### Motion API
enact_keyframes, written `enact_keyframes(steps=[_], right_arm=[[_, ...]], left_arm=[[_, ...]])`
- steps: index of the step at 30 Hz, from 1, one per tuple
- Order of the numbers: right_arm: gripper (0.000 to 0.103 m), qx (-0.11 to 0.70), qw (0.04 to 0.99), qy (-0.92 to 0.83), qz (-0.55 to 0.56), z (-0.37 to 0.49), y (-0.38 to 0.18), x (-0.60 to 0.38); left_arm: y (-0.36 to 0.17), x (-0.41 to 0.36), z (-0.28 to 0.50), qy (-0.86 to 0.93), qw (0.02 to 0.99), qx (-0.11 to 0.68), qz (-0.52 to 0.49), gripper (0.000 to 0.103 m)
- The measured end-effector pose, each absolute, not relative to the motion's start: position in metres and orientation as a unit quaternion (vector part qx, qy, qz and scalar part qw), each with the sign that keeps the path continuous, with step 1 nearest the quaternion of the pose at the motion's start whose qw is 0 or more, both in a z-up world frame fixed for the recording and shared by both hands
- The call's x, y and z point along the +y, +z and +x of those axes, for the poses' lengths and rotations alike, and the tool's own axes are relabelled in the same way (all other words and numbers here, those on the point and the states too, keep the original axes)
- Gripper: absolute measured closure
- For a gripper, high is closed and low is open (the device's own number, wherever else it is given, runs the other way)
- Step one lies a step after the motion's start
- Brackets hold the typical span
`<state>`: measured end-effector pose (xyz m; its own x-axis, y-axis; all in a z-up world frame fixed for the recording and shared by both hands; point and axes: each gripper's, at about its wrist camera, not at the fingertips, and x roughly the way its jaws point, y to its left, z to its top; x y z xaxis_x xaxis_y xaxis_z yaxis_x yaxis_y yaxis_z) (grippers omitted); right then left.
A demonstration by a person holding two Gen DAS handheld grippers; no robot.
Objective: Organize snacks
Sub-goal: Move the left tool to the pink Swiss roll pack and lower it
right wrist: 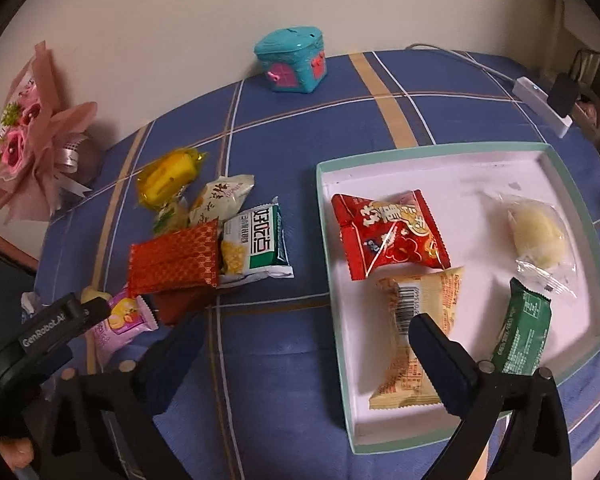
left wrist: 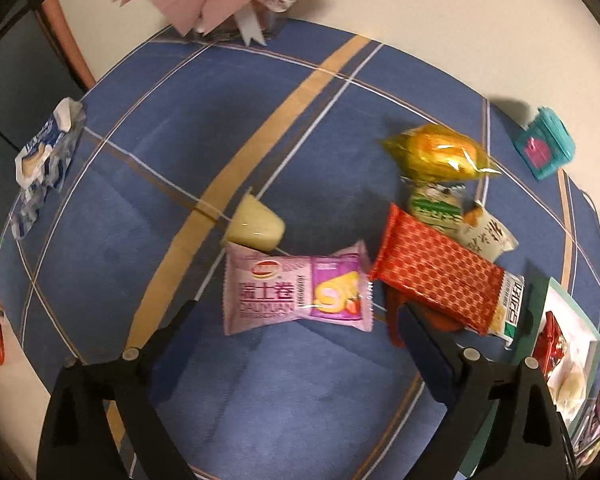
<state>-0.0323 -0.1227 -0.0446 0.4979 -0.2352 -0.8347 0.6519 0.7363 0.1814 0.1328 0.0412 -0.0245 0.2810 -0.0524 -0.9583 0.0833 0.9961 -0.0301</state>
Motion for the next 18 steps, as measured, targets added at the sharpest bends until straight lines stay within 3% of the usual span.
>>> enact_keyframes(steps=[18], right_arm=[[0.0,0.456,0.833,-0.243,0.201,0.007,-0.069,-0.102]], left_arm=[[-0.048,0.082,0.159,0.009,0.784,0.617,-0.072,0.006]])
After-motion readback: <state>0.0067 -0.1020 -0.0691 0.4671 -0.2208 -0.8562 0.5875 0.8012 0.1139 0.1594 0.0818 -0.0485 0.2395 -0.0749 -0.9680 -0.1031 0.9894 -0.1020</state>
